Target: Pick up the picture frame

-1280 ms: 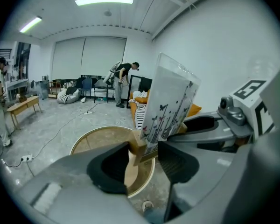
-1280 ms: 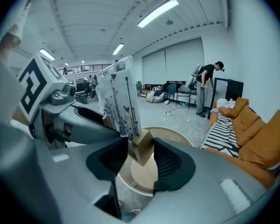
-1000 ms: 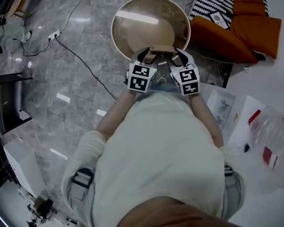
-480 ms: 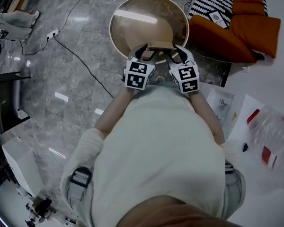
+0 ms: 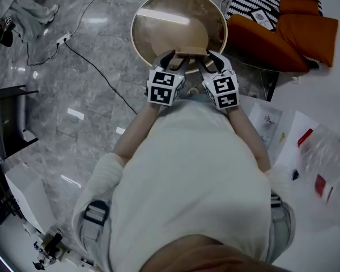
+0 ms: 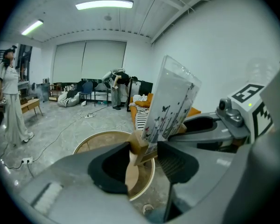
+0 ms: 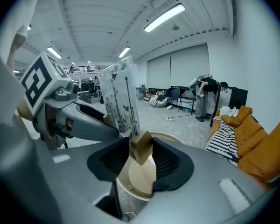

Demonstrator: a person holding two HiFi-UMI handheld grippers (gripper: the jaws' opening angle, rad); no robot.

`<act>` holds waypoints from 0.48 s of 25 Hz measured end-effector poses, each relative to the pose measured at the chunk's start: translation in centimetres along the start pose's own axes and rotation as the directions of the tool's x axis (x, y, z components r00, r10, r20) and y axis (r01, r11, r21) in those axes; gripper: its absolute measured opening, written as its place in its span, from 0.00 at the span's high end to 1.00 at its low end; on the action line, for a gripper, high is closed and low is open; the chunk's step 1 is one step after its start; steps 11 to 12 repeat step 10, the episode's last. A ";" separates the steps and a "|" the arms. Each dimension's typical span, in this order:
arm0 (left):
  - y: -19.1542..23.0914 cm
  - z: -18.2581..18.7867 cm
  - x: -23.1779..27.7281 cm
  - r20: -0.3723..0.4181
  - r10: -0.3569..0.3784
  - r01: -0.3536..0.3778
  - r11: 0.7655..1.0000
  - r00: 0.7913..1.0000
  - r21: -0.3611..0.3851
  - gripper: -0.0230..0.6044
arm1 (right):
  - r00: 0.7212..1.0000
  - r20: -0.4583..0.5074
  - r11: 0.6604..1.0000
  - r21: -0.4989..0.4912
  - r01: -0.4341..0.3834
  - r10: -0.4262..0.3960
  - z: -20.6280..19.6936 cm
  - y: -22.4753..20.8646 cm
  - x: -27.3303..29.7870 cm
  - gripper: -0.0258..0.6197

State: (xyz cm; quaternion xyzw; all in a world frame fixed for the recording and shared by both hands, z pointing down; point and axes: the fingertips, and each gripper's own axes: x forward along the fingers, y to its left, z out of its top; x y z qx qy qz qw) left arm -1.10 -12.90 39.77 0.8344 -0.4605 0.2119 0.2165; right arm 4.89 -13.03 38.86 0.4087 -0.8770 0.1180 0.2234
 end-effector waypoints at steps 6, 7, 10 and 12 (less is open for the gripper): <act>0.1 -0.1 0.0 -0.004 -0.002 0.002 1.000 1.000 -0.002 0.66 | 1.000 -0.004 1.000 -0.002 -0.002 0.002 0.0 0.1 0.1 0.72; 0.1 0.0 0.0 -0.004 -0.002 0.002 1.000 1.000 -0.002 0.66 | 1.000 -0.005 1.000 -0.002 -0.003 0.003 0.0 0.1 0.1 0.72; 0.1 0.0 0.1 -0.006 -0.001 0.001 1.000 1.000 -0.002 0.66 | 1.000 -0.006 1.000 -0.003 -0.003 0.003 0.0 0.0 0.1 0.72; 0.1 0.0 0.1 -0.006 -0.001 0.001 1.000 1.000 -0.002 0.66 | 1.000 -0.006 1.000 -0.003 -0.003 0.003 0.0 0.0 0.1 0.72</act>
